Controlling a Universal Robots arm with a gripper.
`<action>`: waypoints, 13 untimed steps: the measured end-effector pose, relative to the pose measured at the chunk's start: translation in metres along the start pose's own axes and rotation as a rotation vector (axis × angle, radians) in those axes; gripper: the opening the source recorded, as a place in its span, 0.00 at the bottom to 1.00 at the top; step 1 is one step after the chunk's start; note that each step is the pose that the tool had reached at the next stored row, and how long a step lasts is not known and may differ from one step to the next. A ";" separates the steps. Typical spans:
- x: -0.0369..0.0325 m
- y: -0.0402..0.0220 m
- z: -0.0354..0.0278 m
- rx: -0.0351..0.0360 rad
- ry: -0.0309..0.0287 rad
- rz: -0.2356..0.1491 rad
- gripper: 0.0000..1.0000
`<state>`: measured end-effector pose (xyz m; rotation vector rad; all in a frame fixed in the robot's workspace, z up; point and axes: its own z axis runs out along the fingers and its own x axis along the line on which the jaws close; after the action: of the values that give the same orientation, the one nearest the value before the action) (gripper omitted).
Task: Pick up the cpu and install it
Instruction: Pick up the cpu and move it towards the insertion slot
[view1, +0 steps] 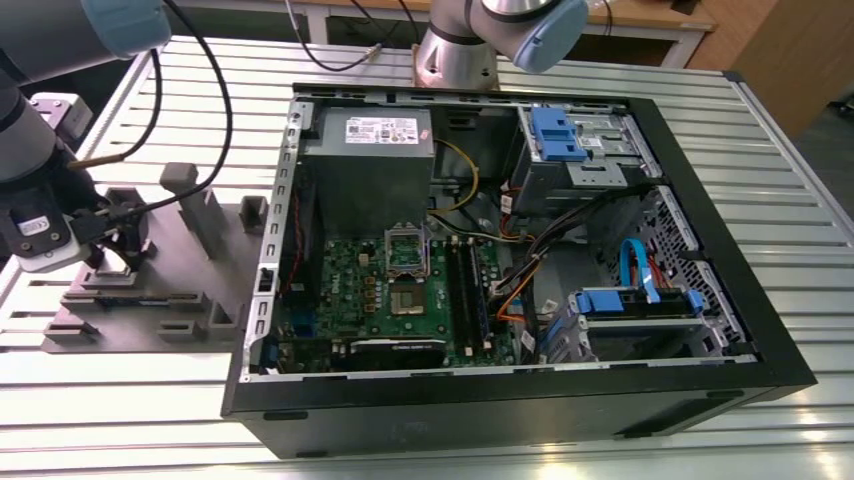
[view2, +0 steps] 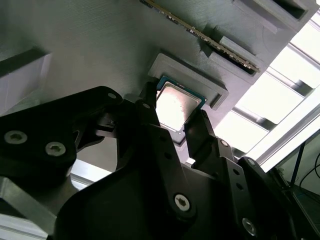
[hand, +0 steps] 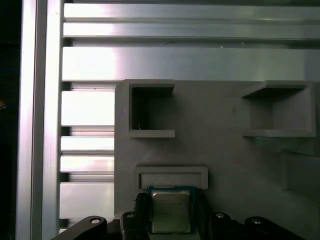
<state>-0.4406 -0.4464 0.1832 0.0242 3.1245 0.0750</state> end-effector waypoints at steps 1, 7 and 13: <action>0.0000 0.0000 0.0001 0.0001 0.0002 0.000 0.47; 0.0000 -0.0001 0.0008 0.0000 -0.0001 0.000 0.47; 0.0000 -0.0001 0.0008 0.0001 0.0001 0.000 0.47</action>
<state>-0.4406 -0.4464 0.1824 0.0242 3.1245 0.0748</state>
